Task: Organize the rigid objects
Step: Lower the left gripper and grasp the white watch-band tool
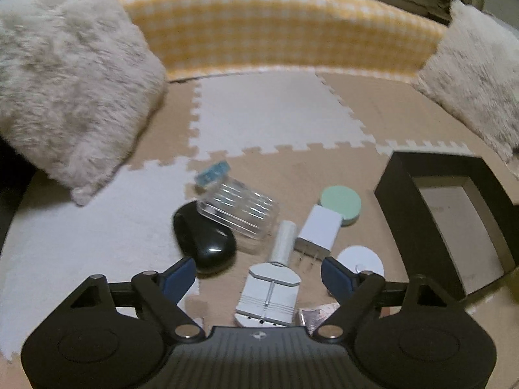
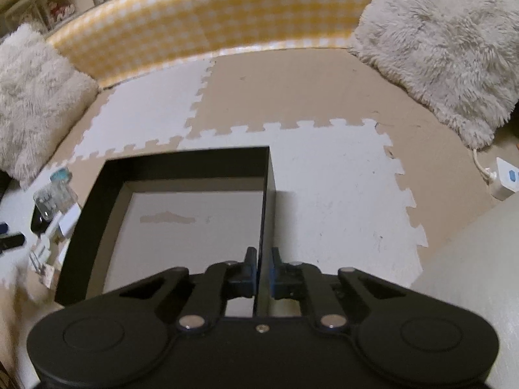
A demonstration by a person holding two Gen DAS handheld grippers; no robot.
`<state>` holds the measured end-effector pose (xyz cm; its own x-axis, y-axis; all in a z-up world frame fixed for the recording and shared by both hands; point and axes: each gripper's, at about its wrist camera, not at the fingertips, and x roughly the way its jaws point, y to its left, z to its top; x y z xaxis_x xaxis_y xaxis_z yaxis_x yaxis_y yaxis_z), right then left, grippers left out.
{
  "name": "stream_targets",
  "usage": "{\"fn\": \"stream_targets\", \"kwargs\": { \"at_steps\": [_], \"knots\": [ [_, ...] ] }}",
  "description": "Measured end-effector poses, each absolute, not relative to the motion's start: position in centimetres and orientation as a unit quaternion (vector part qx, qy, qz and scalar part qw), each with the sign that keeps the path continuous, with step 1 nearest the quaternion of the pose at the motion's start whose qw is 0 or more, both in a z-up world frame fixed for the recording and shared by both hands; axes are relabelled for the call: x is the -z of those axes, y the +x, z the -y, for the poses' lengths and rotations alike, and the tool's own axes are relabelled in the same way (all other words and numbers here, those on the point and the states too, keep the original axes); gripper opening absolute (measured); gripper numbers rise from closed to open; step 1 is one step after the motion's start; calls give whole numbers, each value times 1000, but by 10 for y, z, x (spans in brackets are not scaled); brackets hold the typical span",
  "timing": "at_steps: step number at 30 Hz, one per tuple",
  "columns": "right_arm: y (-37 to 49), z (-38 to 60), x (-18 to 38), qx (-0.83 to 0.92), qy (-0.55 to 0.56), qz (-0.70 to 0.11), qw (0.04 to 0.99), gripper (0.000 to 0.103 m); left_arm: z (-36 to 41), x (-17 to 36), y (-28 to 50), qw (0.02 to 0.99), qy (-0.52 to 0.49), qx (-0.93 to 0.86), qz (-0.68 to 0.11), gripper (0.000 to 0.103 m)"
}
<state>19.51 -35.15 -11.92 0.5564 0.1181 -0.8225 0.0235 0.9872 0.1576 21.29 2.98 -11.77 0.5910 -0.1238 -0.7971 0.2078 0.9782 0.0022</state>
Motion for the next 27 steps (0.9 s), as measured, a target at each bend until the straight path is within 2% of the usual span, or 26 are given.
{"fn": "stream_targets", "kwargs": {
  "at_steps": [2, 6, 16, 18, 20, 27],
  "knots": [
    [198, 352, 118, -26, 75, -466, 881, 3, -27, 124, 216, 886, 56, 102, -450, 83],
    [201, 349, 117, -21, 63, -462, 884, 3, -24, 138, 224, 871, 68, 113, -473, 71],
    [204, 351, 118, -21, 59, -453, 889, 3, -23, 157, 232, 852, 80, 122, -503, 66],
    [204, 352, 118, -21, 61, -454, 888, 3, -22, 158, 233, 849, 82, 120, -508, 56],
    [204, 353, 118, -22, 63, -456, 888, 2, -21, 160, 234, 845, 78, 119, -516, 52],
    [201, 352, 117, -26, 61, -459, 886, 3, -25, 155, 230, 846, 31, 95, -524, 49]
  ]
}}
